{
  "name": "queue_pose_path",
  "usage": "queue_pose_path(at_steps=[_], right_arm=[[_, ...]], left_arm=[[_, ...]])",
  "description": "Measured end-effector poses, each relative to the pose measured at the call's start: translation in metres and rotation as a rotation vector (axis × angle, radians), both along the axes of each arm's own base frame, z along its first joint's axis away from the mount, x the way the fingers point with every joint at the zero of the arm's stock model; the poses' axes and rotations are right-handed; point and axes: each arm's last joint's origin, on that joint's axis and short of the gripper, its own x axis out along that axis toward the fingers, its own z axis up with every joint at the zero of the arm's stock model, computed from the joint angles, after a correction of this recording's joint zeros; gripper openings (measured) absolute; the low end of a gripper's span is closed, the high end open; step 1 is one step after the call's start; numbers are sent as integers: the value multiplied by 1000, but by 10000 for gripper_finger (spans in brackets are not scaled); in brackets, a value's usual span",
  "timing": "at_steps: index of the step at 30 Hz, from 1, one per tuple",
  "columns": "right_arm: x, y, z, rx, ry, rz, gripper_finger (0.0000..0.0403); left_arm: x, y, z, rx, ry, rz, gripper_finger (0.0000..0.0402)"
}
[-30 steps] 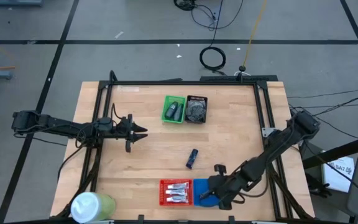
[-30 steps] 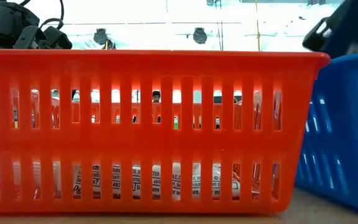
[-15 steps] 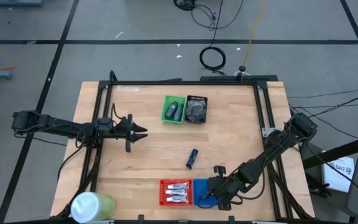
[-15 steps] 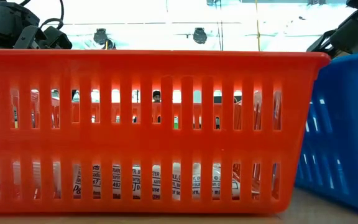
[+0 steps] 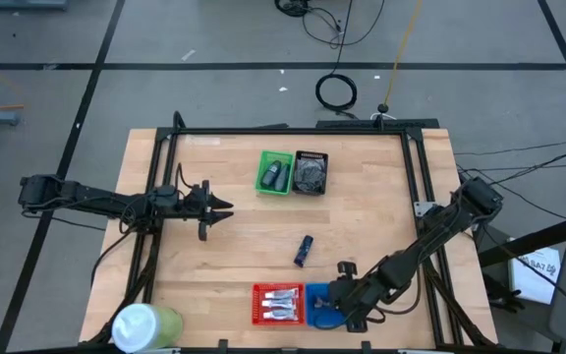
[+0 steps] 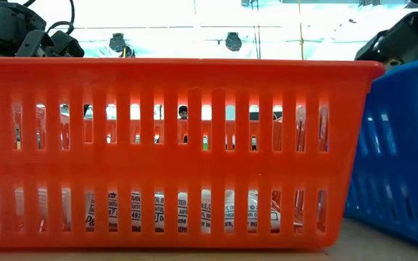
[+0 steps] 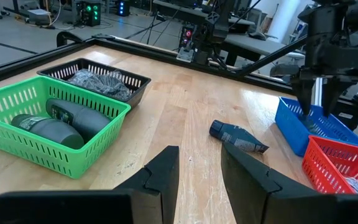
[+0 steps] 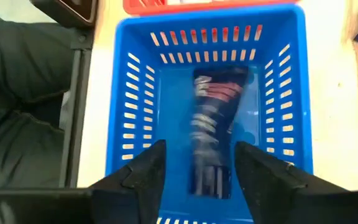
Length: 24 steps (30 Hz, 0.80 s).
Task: Pick & Place Travel size toiletries
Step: Put the shave cream into the blue bin
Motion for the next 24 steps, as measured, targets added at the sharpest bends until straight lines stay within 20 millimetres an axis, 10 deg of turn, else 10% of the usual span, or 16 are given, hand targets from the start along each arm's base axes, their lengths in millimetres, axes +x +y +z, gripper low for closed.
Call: queue_pose_path(at_steps=[17, 24], right_arm=[[-46, -42, 105, 9, -426, 123, 183], [-84, -86, 97, -33, -689, 75, 170]], left_arm=[[0, 0, 0, 3, 0, 1, 115], [0, 0, 0, 1, 0, 2, 115]])
